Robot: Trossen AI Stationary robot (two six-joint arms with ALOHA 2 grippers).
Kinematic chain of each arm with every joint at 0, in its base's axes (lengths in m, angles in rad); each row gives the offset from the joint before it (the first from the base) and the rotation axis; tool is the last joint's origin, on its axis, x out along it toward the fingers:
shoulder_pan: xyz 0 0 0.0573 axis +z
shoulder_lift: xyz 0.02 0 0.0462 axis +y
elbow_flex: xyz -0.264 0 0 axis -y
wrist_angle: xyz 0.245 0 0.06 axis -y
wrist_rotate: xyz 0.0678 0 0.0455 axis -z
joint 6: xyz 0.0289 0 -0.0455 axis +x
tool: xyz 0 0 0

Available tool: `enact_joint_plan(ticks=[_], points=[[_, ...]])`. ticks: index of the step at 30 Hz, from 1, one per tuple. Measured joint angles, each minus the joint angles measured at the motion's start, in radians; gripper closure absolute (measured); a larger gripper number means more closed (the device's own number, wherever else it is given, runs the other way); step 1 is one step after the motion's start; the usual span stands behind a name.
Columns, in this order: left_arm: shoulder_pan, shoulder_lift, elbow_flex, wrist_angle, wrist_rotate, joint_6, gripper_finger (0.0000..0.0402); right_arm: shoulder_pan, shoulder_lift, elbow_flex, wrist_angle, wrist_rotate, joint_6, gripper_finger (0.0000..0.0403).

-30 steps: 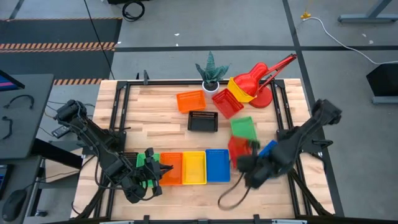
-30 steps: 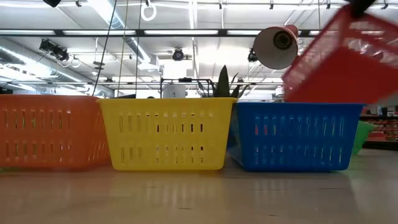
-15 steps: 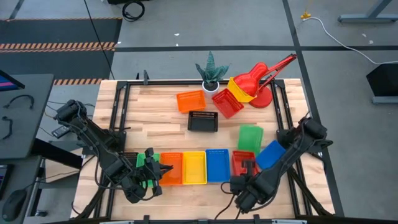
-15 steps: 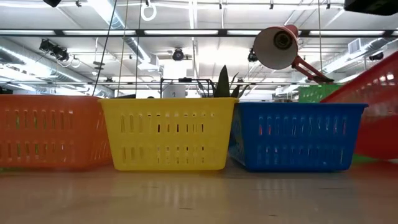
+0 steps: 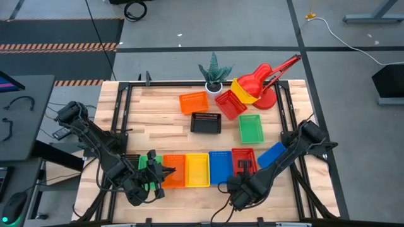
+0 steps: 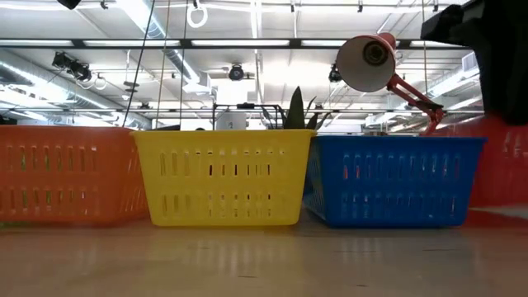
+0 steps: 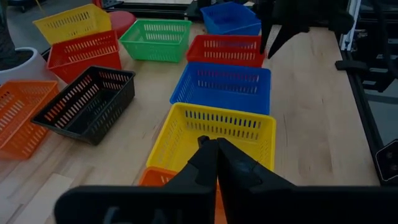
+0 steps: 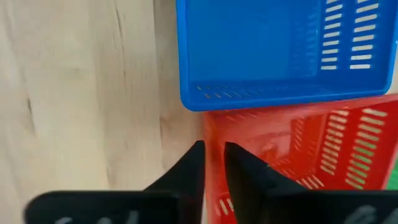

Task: Stack baskets by color
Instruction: Move the right red bin to the bottom right of the table

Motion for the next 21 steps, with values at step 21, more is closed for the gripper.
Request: enact_joint_plan(ticks=[21], points=[[0.000, 0.000, 0.000, 0.003, 0.000, 0.000, 0.0384, -0.082, -0.156, -0.225, 0.058, 0.099, 0.166, 0.0370]])
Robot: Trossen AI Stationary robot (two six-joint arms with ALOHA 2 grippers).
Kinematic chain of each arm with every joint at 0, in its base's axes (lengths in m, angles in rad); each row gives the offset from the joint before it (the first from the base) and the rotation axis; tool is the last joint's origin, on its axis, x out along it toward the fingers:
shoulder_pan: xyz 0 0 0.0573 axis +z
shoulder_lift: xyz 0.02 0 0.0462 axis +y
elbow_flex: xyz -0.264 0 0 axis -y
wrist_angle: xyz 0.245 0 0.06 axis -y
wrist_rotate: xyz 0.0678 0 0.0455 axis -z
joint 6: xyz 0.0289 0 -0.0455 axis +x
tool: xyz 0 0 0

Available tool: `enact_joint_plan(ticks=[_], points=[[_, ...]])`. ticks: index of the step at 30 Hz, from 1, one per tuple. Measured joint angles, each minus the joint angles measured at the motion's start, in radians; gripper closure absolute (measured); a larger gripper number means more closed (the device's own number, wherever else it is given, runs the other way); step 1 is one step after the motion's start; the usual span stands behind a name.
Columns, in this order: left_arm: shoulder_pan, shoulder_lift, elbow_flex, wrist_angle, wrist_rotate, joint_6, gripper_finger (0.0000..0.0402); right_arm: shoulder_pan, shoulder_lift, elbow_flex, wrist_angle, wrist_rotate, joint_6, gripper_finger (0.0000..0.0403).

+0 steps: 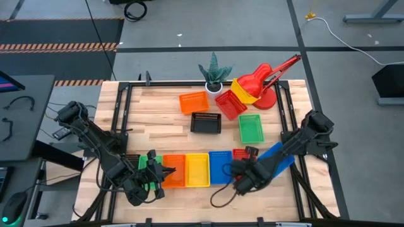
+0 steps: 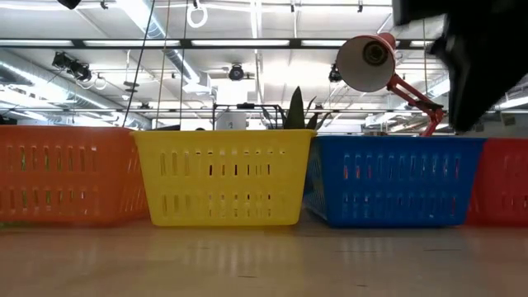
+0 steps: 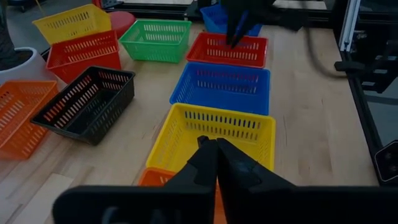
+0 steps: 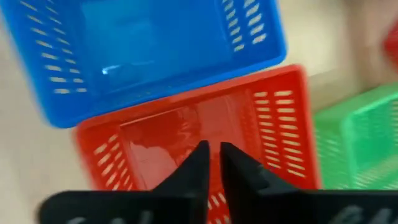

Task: Stack baskets by color
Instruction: Move the right red bin to the bottom right of the table

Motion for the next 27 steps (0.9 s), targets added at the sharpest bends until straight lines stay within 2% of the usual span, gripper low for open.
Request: enact_joint_plan(ticks=[3, 10, 14, 19, 23, 27], points=[[0.000, 0.000, 0.000, 0.000, 0.000, 0.000, 0.0379, -0.030, 0.000, -0.069, 0.091, -0.012, -0.035, 0.0396], [0.000, 0.000, 0.000, 0.002, 0.000, 0.000, 0.0387, -0.045, 0.000, -0.109, 0.314, -0.092, -0.197, 0.0391], [0.000, 0.000, 0.000, 0.010, 0.000, 0.000, 0.0389, -0.041, 0.000, -0.088, 0.286, -0.065, -0.213, 0.0398], [0.000, 0.000, 0.000, 0.010, 0.000, 0.000, 0.0381, -0.019, 0.000, -0.019, 0.155, 0.003, -0.193, 0.0394], [0.000, 0.000, 0.000, 0.010, 0.000, 0.000, 0.0380, 0.022, -0.003, 0.062, 0.064, 0.059, -0.184, 0.0395], [0.000, 0.000, 0.000, 0.010, 0.000, 0.000, 0.0383, 0.075, -0.004, 0.113, 0.053, 0.136, -0.187, 0.0395]])
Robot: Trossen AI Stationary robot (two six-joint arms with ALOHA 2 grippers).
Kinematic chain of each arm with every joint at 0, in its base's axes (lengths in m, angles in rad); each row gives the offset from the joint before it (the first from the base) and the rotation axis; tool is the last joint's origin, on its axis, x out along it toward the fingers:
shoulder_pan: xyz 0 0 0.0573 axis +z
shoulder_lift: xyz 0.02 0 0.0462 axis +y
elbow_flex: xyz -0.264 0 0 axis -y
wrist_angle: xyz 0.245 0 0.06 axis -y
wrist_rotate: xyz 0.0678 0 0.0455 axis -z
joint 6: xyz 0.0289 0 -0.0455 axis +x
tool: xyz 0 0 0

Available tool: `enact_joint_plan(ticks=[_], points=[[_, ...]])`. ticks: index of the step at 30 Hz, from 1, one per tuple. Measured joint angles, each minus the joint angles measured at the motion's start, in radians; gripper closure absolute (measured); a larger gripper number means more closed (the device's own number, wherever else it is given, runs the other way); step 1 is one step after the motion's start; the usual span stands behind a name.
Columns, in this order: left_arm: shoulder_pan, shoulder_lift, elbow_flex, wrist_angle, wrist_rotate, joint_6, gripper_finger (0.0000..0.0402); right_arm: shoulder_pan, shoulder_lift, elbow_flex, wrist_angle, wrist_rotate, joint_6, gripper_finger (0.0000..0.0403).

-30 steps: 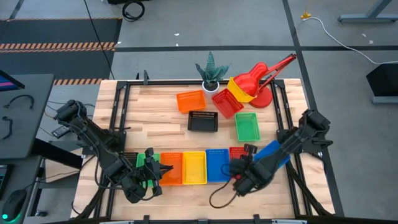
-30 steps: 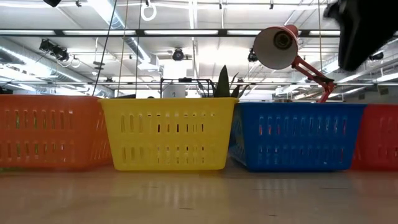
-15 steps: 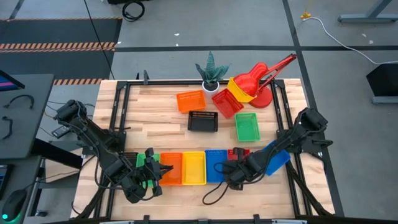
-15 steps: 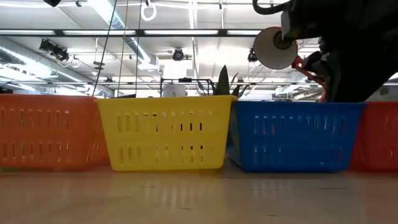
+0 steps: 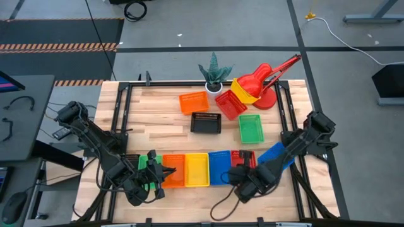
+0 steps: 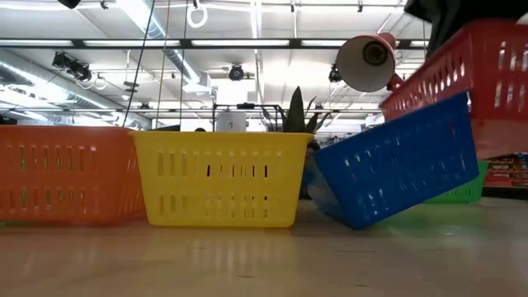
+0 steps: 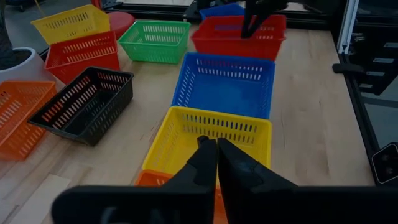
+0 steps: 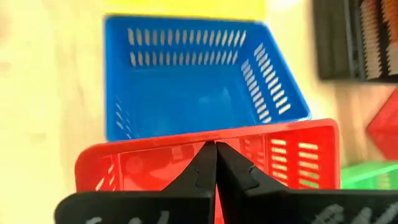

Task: Stack baskets by color
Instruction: Move the right red bin to the bottom right of the table

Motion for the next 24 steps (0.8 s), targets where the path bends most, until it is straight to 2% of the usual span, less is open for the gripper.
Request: enact_joint_plan(ticks=[5, 13, 18, 21, 24], points=[[0.000, 0.000, 0.000, 0.000, 0.000, 0.000, 0.0387, 0.043, 0.000, -0.035, 0.051, 0.021, 0.032, 0.0395], [0.000, 0.000, 0.000, 0.001, 0.000, 0.000, 0.0383, 0.036, 0.000, -0.172, 0.149, 0.015, 0.080, 0.0386], [0.000, 0.000, 0.000, 0.001, 0.000, 0.000, 0.0390, 0.013, 0.000, -0.187, 0.165, 0.015, 0.055, 0.0355], [0.000, 0.000, 0.000, 0.001, 0.000, 0.000, 0.0391, 0.010, -0.004, -0.163, 0.108, 0.036, 0.053, 0.0327], [0.000, 0.000, 0.000, 0.002, 0.000, 0.000, 0.0389, 0.008, -0.006, -0.143, 0.033, -0.028, 0.109, 0.0311]])
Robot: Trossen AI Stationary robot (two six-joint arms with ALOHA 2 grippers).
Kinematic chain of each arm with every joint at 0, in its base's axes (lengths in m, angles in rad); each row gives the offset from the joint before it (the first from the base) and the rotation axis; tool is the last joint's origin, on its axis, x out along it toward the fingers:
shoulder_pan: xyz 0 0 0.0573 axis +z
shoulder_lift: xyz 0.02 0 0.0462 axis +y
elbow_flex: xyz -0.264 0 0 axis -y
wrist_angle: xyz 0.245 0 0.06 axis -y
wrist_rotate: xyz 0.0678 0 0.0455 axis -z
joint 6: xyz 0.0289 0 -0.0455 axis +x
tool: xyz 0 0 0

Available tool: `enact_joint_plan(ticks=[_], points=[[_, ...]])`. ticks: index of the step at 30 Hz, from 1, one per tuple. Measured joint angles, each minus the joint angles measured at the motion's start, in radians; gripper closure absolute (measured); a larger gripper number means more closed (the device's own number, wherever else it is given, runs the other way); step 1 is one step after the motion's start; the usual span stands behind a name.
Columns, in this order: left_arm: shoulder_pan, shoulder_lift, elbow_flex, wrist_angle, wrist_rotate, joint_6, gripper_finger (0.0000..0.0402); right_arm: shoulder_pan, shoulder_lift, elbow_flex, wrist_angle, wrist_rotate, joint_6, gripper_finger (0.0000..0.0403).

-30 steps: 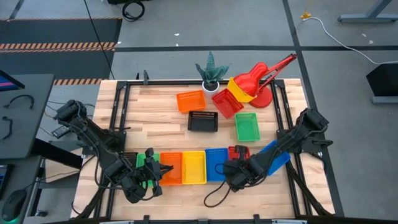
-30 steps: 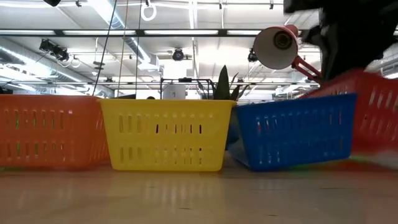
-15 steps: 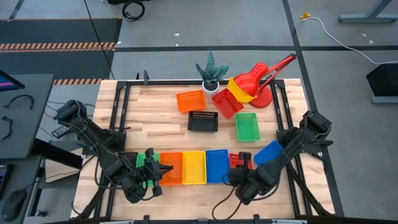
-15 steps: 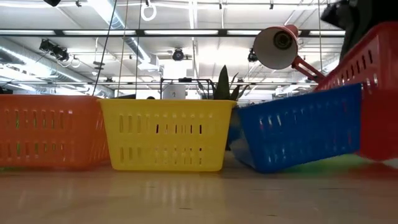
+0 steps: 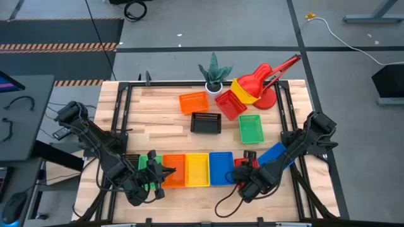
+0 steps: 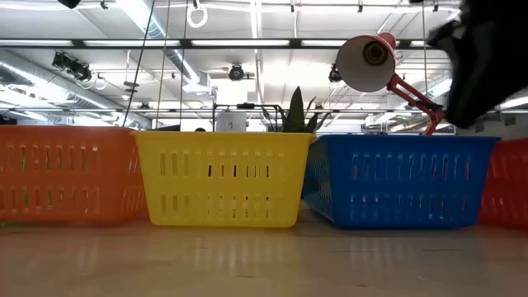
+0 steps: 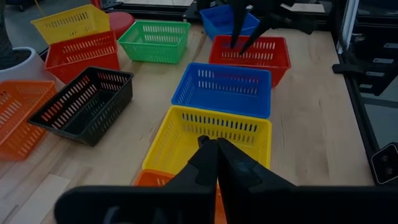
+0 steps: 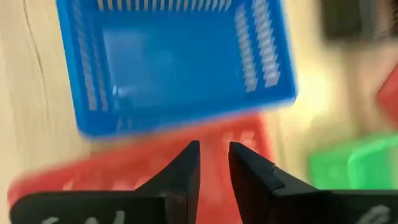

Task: Stack baskets by color
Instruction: Move the right red bin to the bottom right of the table

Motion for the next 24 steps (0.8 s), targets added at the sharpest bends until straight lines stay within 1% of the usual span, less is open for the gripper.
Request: enact_joint_plan(ticks=[3, 4, 5, 8, 10, 14, 17, 20, 24], points=[[0.000, 0.000, 0.000, 0.003, 0.000, 0.000, 0.0384, -0.012, 0.000, -0.020, 0.009, -0.148, 0.047, 0.0314], [0.000, 0.000, 0.000, 0.003, 0.000, 0.000, 0.0382, -0.015, 0.000, -0.036, 0.035, -0.184, 0.051, 0.0319], [0.000, 0.000, 0.000, 0.003, 0.000, 0.000, 0.0382, -0.017, 0.000, -0.057, 0.071, -0.199, 0.048, 0.0324], [0.000, 0.000, 0.000, 0.004, 0.000, 0.000, 0.0386, -0.027, 0.000, -0.124, 0.228, -0.184, 0.014, 0.0347], [0.000, 0.000, 0.000, 0.004, 0.000, 0.000, 0.0389, -0.042, 0.000, -0.158, 0.280, -0.148, 0.000, 0.0363], [0.000, 0.000, 0.000, 0.004, 0.000, 0.001, 0.0391, -0.086, 0.000, -0.193, 0.303, -0.078, -0.003, 0.0390], [0.000, 0.000, 0.000, 0.004, 0.000, 0.001, 0.0386, -0.116, 0.000, -0.195, 0.310, -0.049, -0.021, 0.0398], [0.000, 0.000, 0.000, 0.004, 0.000, 0.000, 0.0381, -0.139, 0.000, -0.194, 0.312, -0.056, -0.045, 0.0395], [0.000, 0.000, 0.000, 0.005, 0.000, 0.000, 0.0380, -0.153, -0.003, -0.193, 0.305, -0.127, -0.053, 0.0383]])
